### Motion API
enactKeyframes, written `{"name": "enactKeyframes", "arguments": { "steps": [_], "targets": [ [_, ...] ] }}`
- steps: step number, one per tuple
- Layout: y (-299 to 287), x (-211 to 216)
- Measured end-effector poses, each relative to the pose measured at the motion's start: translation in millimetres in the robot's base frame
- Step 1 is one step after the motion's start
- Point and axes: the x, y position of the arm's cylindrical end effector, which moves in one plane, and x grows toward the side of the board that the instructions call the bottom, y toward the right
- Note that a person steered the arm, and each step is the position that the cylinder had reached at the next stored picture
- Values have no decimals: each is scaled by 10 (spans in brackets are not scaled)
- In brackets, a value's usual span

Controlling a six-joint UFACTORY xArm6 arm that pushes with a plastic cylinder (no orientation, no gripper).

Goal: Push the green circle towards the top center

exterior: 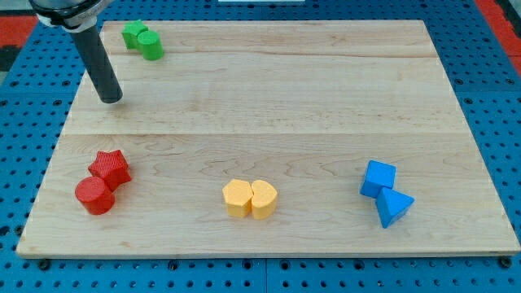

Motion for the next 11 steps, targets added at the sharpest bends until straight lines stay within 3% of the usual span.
{"name": "enactKeyframes", "arguments": {
  "steps": [5,10,11],
  "targets": [
    [-91,-644],
    [540,-1268],
    [567,-1077]
  ]
}}
